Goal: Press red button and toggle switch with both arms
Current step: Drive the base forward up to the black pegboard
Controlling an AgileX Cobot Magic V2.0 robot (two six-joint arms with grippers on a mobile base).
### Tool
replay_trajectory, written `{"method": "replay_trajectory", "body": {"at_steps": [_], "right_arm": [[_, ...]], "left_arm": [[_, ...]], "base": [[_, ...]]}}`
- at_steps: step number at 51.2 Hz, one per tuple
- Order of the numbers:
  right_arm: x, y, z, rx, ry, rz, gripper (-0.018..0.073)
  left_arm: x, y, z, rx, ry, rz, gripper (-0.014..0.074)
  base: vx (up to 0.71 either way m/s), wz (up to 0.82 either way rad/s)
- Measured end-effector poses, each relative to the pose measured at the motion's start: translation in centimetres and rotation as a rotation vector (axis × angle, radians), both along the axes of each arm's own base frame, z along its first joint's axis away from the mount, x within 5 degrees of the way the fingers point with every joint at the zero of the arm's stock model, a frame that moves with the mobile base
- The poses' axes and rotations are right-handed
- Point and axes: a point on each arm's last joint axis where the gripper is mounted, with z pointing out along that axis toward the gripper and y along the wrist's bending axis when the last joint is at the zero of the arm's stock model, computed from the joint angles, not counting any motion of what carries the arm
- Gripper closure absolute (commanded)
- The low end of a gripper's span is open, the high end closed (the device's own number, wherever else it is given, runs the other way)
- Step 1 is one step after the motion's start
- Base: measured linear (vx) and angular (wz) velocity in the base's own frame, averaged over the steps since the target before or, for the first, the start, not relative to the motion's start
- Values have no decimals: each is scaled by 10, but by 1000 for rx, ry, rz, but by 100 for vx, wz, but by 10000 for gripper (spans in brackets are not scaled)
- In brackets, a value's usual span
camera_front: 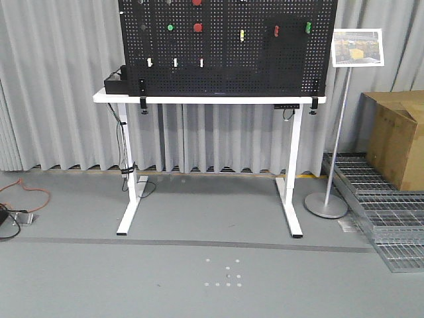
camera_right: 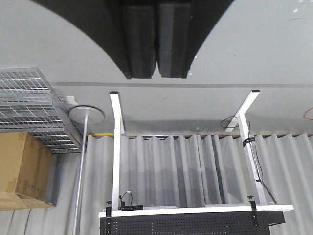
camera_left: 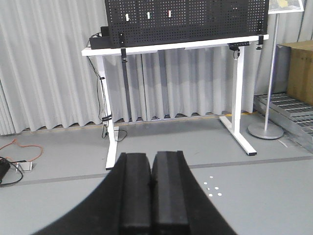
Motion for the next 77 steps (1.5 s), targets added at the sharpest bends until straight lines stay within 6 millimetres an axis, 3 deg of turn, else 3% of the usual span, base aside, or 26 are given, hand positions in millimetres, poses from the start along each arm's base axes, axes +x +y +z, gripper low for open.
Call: {"method": "replay_trajectory", "body": {"at_steps": [27,77], "right_arm": [[0,0,0,0,0,0,562],[0,0,0,0,2,-1,562]], "left_arm": [[0,0,0,0,0,0,595],[0,0,0,0,0,0,595]], "base": [[15,-2],[43,0]]}}
